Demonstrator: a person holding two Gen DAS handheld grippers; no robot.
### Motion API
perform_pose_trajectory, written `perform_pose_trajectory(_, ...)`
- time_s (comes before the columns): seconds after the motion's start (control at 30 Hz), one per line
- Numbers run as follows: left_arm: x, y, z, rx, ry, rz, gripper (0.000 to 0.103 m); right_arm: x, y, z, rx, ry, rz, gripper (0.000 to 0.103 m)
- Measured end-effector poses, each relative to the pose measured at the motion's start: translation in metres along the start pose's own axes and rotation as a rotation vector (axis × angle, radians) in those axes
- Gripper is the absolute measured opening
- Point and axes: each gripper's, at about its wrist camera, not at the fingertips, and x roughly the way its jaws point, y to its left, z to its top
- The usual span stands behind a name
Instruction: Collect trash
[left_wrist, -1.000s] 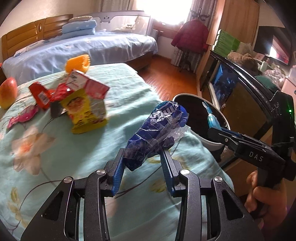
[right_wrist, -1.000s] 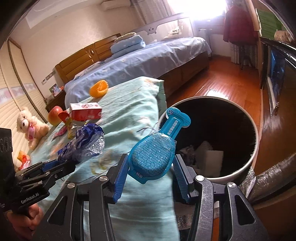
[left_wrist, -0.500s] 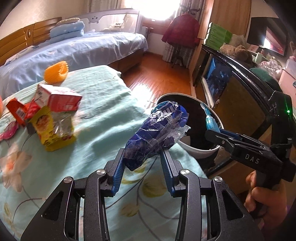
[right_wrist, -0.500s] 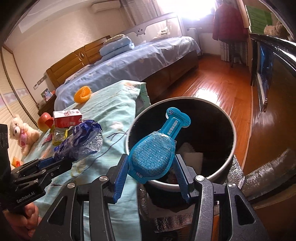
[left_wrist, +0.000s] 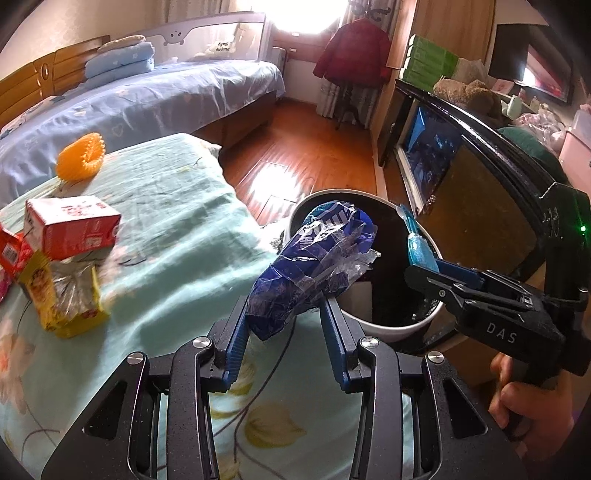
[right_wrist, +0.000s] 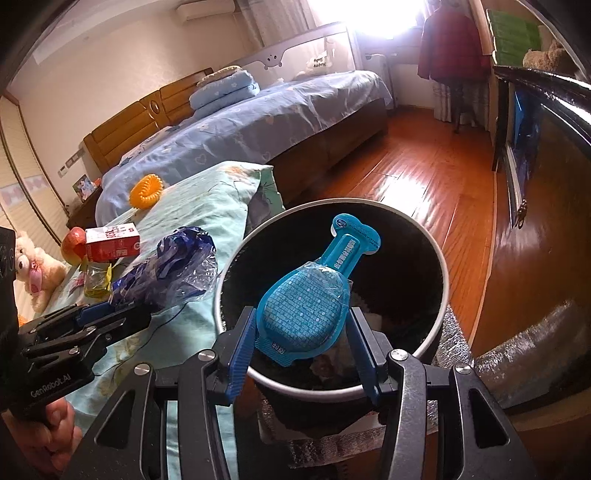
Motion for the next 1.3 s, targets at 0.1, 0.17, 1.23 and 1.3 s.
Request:
perform_pose_trajectory(0.1,0.005,-0.005,0.003,0.008,0.004,-0.003,0.037,0.002,-0.004,0.003,0.002,0.0,-0.002,0.05)
perform_pose_trajectory(0.17,0.007,-0.007,0.006,0.012,0.005,-0.005,0.037,0.004,-0.007,0.005,0.004,0.001,-0.002,0.05)
perform_pose_trajectory(1.23,0.029,-0.021,0.021,0.036,0.027,-0.018,0.054,0.015,-0.03,0.016,0.051,0.018,-0.016,0.053)
perform_pose_trajectory(1.3,0.026,-0.018,0.018,0.027,0.026,-0.018,0.057,0.012,-0.029,0.015,0.058,0.013,-0.012,0.057)
